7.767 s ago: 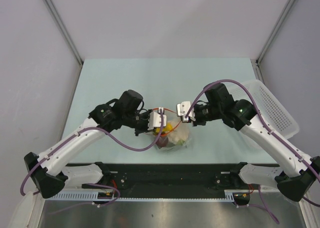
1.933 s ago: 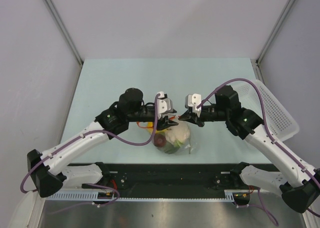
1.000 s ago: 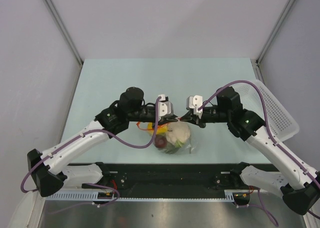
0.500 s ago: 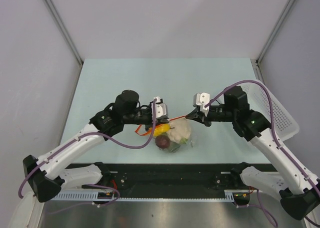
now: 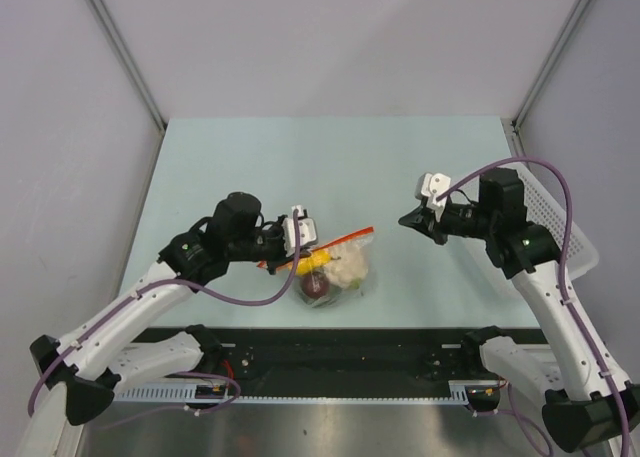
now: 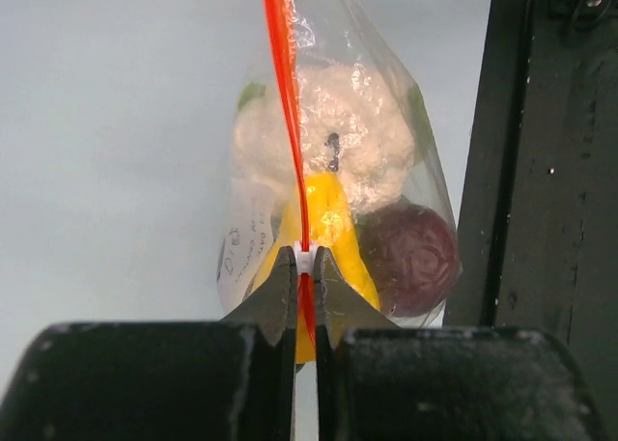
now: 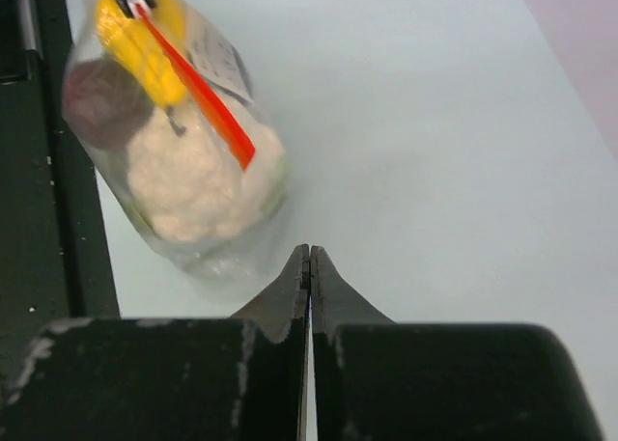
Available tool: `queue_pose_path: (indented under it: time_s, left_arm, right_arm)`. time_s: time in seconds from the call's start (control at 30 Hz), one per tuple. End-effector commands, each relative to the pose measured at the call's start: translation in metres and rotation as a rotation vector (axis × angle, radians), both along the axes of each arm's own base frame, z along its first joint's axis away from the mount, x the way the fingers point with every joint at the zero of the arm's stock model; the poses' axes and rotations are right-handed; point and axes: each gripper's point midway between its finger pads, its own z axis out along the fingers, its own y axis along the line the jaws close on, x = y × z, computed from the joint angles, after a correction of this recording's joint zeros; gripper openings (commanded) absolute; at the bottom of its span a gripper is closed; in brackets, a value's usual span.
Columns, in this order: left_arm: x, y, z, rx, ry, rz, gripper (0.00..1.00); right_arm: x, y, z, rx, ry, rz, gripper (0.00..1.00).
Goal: Place the food in the zip-top bag and seal the zipper
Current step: Zip the zipper food storage bag at the center of the board.
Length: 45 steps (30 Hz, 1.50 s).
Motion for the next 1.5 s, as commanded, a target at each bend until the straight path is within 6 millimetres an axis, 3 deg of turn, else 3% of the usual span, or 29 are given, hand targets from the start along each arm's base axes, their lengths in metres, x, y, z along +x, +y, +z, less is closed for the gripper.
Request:
queue_pose_path:
  time_s: [0.0, 0.1, 0.2, 0.27, 0.33, 0.37, 0.4, 0.57, 0.63, 0.8, 1.0, 1.2, 1.3, 1.33, 1.37, 1.43, 1.47]
  left_arm:
    - [-0.001, 0.024, -0.005, 0.049, -0.022, 0.048, 0.03]
    - [-0.001, 0.033, -0.008, 0.063, -0.028, 0.069, 0.03]
    - [-0.003, 0.030, -0.005, 0.044, -0.030, 0.053, 0.02]
    - [-0.004, 0.023, 0.001, 0.019, -0.027, 0.028, 0.01]
    - [-0.002, 0.014, 0.008, 0.006, -0.026, 0.003, 0.00]
    - [-0.001, 0.009, 0.013, -0.010, -0.029, -0.002, 0.00]
    - [-0.002, 0.002, 0.022, -0.031, -0.034, -0.028, 0.00]
    - [-0.008, -0.023, 0.027, -0.050, -0.043, -0.146, 0.00]
    - [-0.010, -0.030, 0.028, -0.051, -0.043, -0.173, 0.00]
    - [-0.012, -0.040, 0.033, -0.067, -0.025, -0.185, 0.00]
    - [-0.015, -0.044, 0.035, -0.080, 0.004, -0.172, 0.00]
    - [-0.020, -0.046, 0.039, -0.098, -0.004, -0.177, 0.00]
    - [-0.020, -0.045, 0.042, -0.104, -0.006, -0.176, 0.01]
    - [-0.020, -0.044, 0.043, -0.105, -0.005, -0.168, 0.01]
    - [-0.019, -0.043, 0.043, -0.105, 0.001, -0.151, 0.06]
    - [-0.017, -0.038, 0.050, -0.118, 0.002, -0.116, 0.15]
    - [-0.016, -0.035, 0.053, -0.130, 0.027, -0.079, 0.26]
  right_arm:
    - [-0.002, -0.014, 0.002, -0.015, -0.044, -0.016, 0.00]
    - [-0.001, -0.020, -0.001, -0.015, -0.034, -0.031, 0.00]
    - [-0.002, -0.017, 0.005, 0.021, -0.024, -0.022, 0.04]
    - [-0.008, -0.006, 0.011, 0.052, -0.010, 0.011, 0.30]
    - [-0.006, 0.004, 0.022, 0.075, -0.046, 0.019, 0.64]
    - [-0.015, 0.018, 0.026, 0.078, -0.069, 0.067, 0.70]
    - [-0.010, 0.023, 0.031, 0.076, -0.107, 0.055, 0.76]
    - [-0.025, 0.064, 0.034, 0.054, -0.185, 0.171, 0.82]
    - [-0.024, 0.072, 0.030, 0.037, -0.205, 0.193, 0.82]
    - [-0.040, 0.098, 0.008, -0.014, -0.174, 0.293, 0.77]
    - [-0.054, 0.112, -0.016, -0.073, -0.114, 0.347, 0.68]
    - [-0.045, 0.120, -0.036, -0.138, -0.112, 0.330, 0.51]
    - [-0.039, 0.121, -0.047, -0.177, -0.108, 0.318, 0.31]
    - [-0.037, 0.120, -0.050, -0.190, -0.113, 0.312, 0.11]
    - [-0.036, 0.120, -0.051, -0.196, -0.116, 0.310, 0.00]
    - [-0.037, 0.119, -0.049, -0.194, -0.120, 0.307, 0.00]
    - [-0.038, 0.118, -0.045, -0.185, -0.127, 0.304, 0.00]
